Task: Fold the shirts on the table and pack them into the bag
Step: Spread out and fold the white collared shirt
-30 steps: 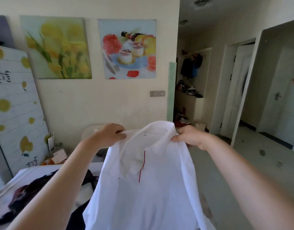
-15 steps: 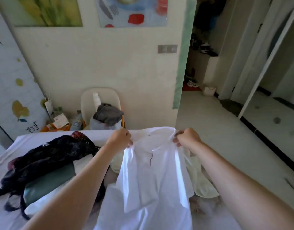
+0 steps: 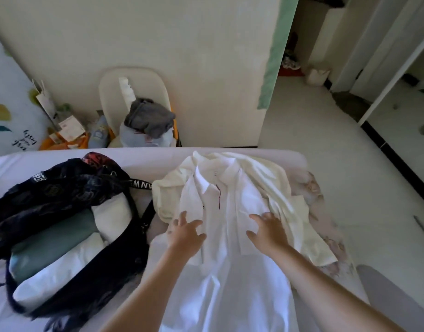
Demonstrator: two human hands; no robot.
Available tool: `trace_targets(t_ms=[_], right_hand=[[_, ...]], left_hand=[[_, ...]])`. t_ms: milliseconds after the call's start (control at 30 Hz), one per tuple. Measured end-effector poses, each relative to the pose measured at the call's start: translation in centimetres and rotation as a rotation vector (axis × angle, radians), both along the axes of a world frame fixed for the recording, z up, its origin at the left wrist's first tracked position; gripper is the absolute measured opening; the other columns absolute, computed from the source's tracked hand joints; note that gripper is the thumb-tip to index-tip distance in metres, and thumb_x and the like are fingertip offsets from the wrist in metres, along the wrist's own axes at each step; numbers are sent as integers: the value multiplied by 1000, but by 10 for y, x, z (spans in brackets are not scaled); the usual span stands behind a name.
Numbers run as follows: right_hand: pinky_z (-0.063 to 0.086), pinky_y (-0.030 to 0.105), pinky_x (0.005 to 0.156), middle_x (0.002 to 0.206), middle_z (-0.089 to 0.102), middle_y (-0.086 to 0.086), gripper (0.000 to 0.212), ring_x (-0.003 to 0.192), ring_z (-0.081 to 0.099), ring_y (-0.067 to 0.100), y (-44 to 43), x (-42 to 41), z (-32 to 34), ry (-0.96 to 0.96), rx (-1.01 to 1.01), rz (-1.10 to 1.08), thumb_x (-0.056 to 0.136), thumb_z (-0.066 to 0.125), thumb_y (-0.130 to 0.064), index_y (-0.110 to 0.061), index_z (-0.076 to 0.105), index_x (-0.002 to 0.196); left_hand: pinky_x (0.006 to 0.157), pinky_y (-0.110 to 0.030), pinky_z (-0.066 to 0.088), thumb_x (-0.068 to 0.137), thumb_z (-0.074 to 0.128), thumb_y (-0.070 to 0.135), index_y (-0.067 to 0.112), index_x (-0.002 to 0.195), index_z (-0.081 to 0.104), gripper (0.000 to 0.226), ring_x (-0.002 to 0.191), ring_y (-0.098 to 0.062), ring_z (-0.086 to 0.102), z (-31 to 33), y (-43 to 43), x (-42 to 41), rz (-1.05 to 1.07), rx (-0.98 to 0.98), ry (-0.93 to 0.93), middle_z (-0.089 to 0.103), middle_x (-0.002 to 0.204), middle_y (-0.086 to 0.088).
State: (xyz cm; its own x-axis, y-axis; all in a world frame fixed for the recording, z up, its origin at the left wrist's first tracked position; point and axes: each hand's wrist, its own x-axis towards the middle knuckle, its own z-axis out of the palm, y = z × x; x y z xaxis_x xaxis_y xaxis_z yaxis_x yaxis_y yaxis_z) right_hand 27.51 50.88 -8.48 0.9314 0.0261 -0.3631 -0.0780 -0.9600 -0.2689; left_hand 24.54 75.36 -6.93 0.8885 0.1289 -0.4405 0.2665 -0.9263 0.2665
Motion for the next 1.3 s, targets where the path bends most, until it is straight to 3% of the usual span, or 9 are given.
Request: trace_targets(t_ms=[167, 333, 433, 600, 767, 833, 1067, 1200, 1300], right_hand=[[47, 37, 83, 130, 40, 8, 77, 115, 52, 29, 19, 3, -22, 9, -188, 14, 77, 65, -63, -24, 34, 136], [39, 27, 66, 100, 68, -2, 15, 95, 64, 23, 15, 11, -35, 58, -149, 6, 91, 52, -34, -23, 61, 90], [46, 28, 69, 95, 66, -2, 18, 88, 63, 22, 4, 22, -28, -4, -99, -69, 94, 44, -33, -24, 58, 88], [43, 32, 75, 114, 49, -5, 52, 107, 55, 19, 19, 21, -36, 79, -91, -17, 82, 55, -67, -26, 49, 112], [45, 32, 75, 100, 52, -2, 11, 105, 55, 23, 33, 10, -54, -5, -65, -74, 93, 51, -35, -25, 53, 96], [41, 30, 62, 82, 53, -6, 20, 88, 57, 22, 28, 14, -51, -43, -85, -56, 96, 44, -28, -23, 48, 77], [46, 28, 47, 56, 67, 9, 44, 45, 62, 21, -16, 106, 12, -333, 584, -855, 103, 31, -28, -2, 60, 83], [47, 32, 92, 135, 58, 17, 42, 117, 61, 31, -37, 125, 43, -461, 663, -921, 97, 48, -25, -7, 48, 136], [38, 27, 97, 134, 55, 7, 51, 124, 52, 22, -15, 83, 27, -379, 551, -572, 90, 54, -5, -9, 46, 140]], left_hand=[[97, -40, 44, 90, 59, 33, 28, 131, 50, 43, 125, -29, 43, -31, 8, 3, 125, 32, -9, 37, 139, -9], [70, -31, 48, 91, 49, 10, 15, 106, 67, 23, 94, -26, 64, -30, 28, 22, 91, 97, -113, 65, 108, -5], [66, -31, 49, 91, 47, 25, 12, 95, 68, 25, 79, -26, 58, -19, 36, 41, 154, 38, -120, 67, 98, -6], [81, -36, 48, 74, 57, 77, 21, 131, 44, 81, 117, -29, 49, -24, 25, 49, 68, 191, -61, 39, 137, -3], [73, -37, 52, 91, 59, 30, 16, 121, 49, 35, 108, -27, 56, -43, 18, 47, 90, 203, 30, 41, 124, -6], [69, -37, 49, 93, 50, 20, 15, 119, 54, 27, 107, -31, 54, -41, 26, 51, 76, 182, -28, 39, 125, -7], [79, -39, 50, 90, 41, 23, 14, 112, 46, 24, 95, -41, 64, 11, 86, 119, 651, -234, -390, 65, 105, -19], [80, -42, 52, 95, 42, 21, 27, 135, 33, 41, 102, -35, 60, 22, 86, 120, 695, -423, -481, 54, 132, -12], [71, -32, 45, 94, 45, 9, 33, 142, 31, 56, 94, -20, 56, 6, 56, 87, 405, -427, -456, 45, 132, 2]])
